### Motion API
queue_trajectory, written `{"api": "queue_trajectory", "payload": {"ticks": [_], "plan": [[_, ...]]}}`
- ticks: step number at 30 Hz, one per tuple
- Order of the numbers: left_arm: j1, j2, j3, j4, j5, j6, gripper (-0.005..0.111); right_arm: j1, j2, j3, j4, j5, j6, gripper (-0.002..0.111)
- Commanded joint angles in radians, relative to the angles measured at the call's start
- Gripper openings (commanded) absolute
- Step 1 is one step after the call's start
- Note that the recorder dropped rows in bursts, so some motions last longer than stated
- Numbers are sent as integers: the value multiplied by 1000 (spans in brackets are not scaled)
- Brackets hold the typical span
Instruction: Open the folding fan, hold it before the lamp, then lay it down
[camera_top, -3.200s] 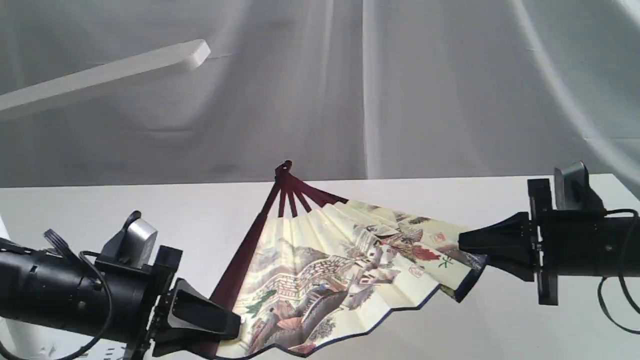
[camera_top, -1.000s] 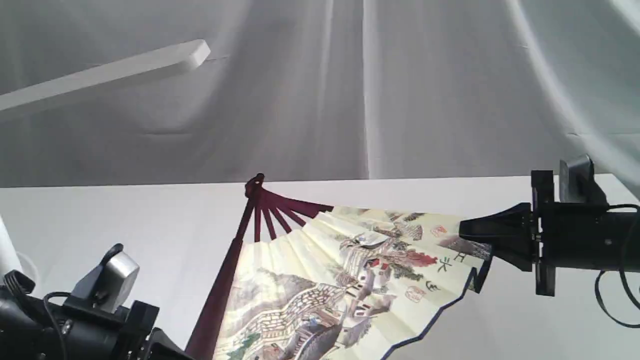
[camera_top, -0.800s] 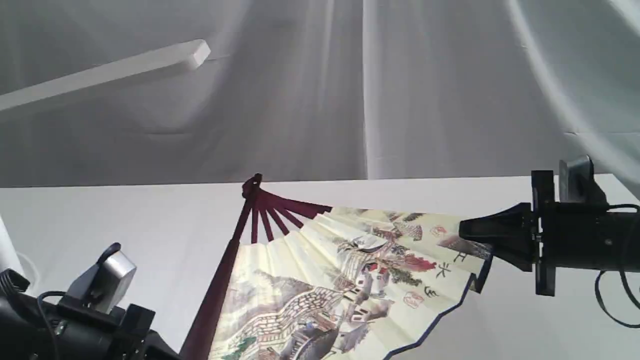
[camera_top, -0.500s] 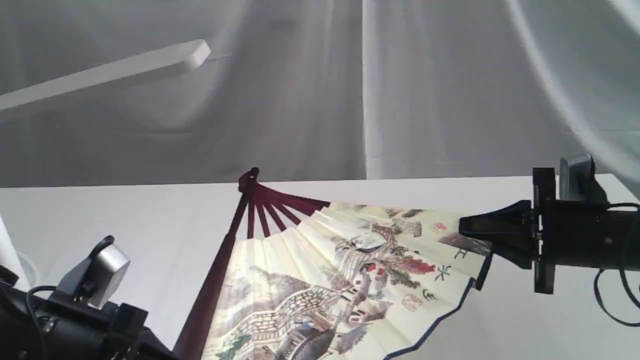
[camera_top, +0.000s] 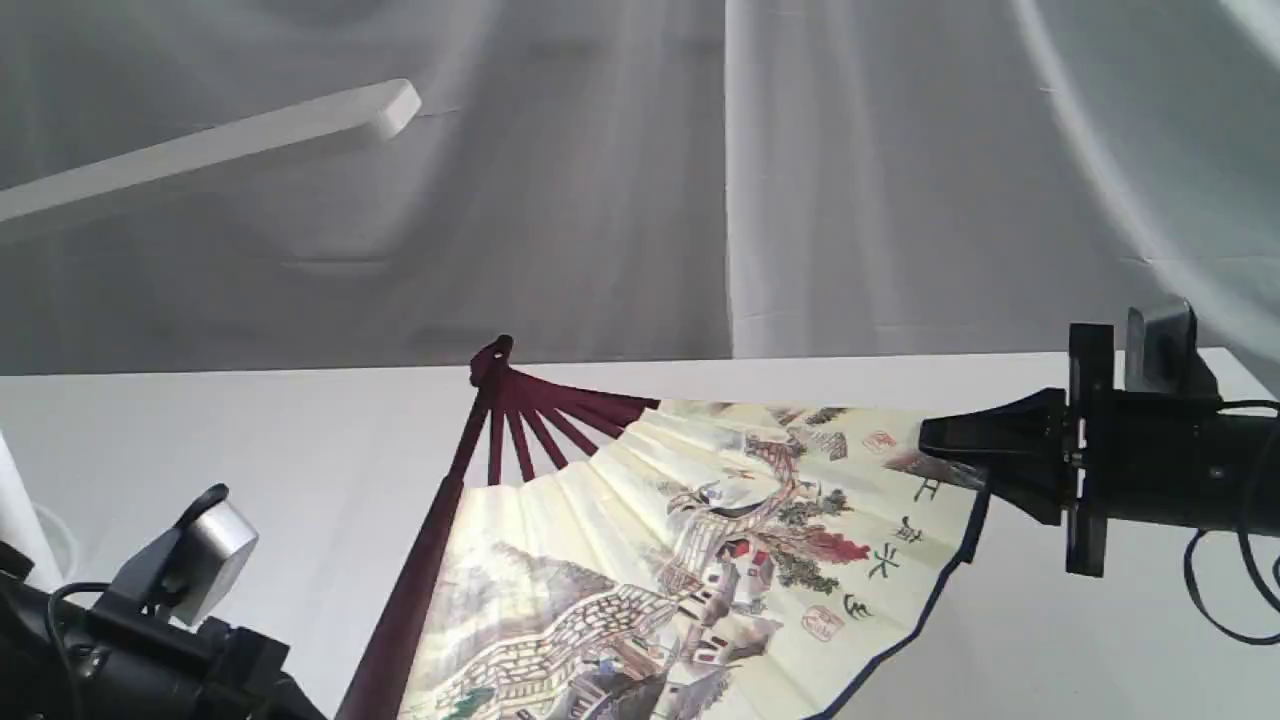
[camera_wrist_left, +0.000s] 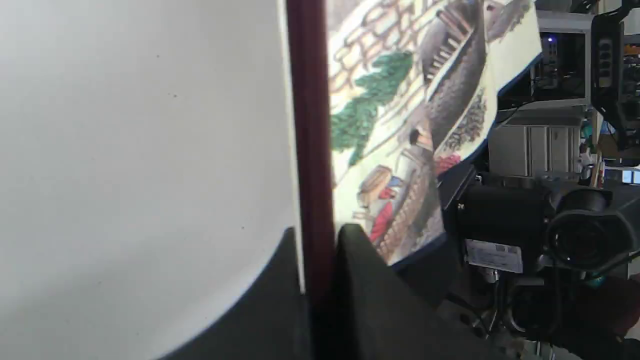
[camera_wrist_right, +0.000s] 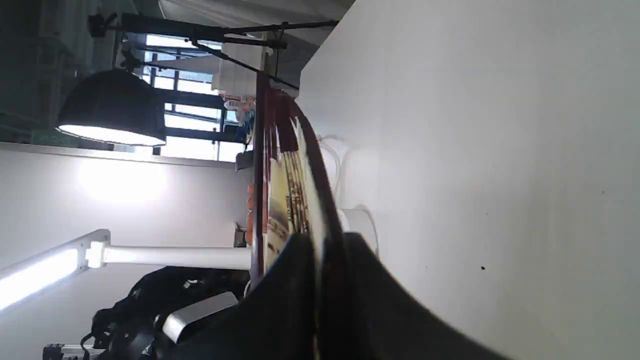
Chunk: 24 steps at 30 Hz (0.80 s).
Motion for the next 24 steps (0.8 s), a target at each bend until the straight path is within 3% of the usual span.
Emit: {"api": "queue_trajectory", "payload": {"ticks": [1,24], "plan": [[-12,-18,5,77,62,42,0,-1,-6,-3,64,-76,-23,0],[-12,-18,5,141,62,-8,0,-1,-6,-3,132,-135,-45,0]]}}
